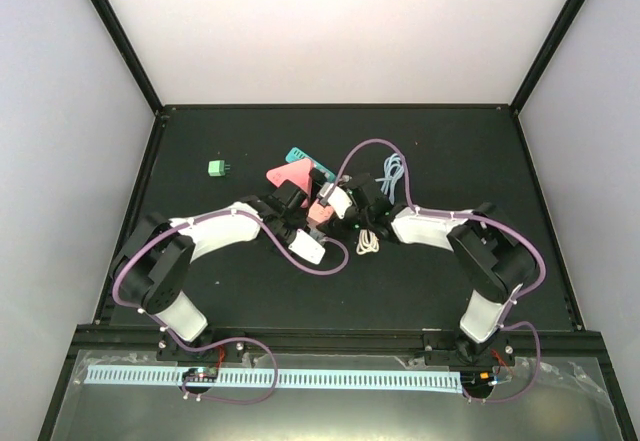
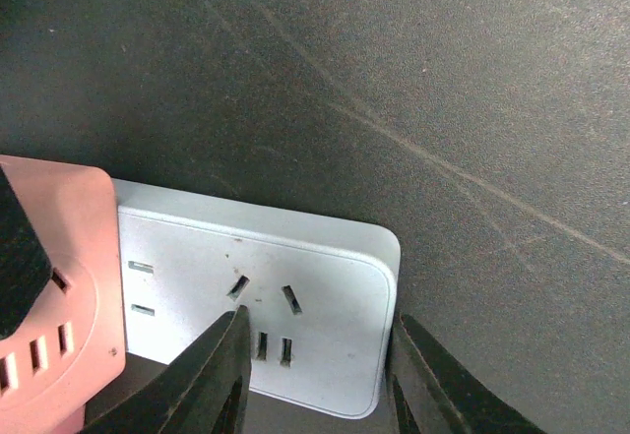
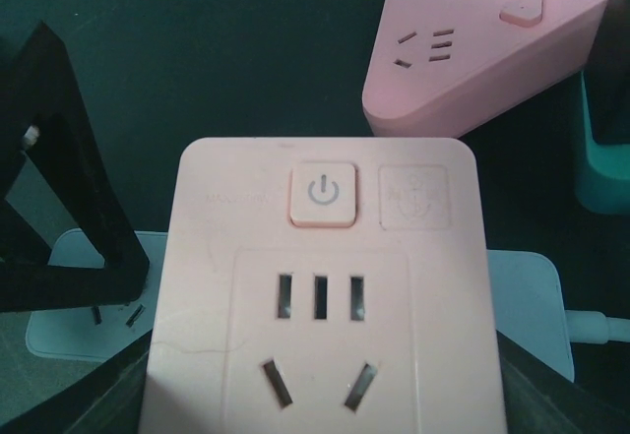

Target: Pull the plug off the socket

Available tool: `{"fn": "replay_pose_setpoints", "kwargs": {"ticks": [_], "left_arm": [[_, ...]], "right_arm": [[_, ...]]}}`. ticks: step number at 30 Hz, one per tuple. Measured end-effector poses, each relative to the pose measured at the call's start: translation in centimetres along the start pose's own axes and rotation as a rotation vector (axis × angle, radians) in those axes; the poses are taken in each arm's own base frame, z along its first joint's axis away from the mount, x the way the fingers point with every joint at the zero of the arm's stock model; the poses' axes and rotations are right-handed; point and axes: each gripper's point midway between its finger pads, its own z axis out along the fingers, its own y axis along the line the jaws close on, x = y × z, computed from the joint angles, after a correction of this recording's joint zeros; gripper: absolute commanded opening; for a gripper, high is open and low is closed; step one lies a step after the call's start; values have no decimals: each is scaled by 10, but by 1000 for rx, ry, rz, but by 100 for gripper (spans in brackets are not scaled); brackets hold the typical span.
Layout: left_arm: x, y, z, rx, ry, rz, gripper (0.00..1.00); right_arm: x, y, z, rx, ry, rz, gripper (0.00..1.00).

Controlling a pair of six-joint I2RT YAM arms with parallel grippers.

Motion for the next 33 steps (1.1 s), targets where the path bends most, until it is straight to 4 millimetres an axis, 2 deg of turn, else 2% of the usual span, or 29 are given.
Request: {"fn": "replay_pose_setpoints", "kwargs": {"ticks": [11,22,33], "left_arm": [[-5,1,2,9,-12,17,34],[-5,1,2,14,-6,20,34],[-12,2,5,20,-16,38,34]], "right_arm": [[5,-1,-6,19,-36,17,1],[2,-2,-5,1,48,33,1],[8,-1,-14,29,9,36,1]]}}
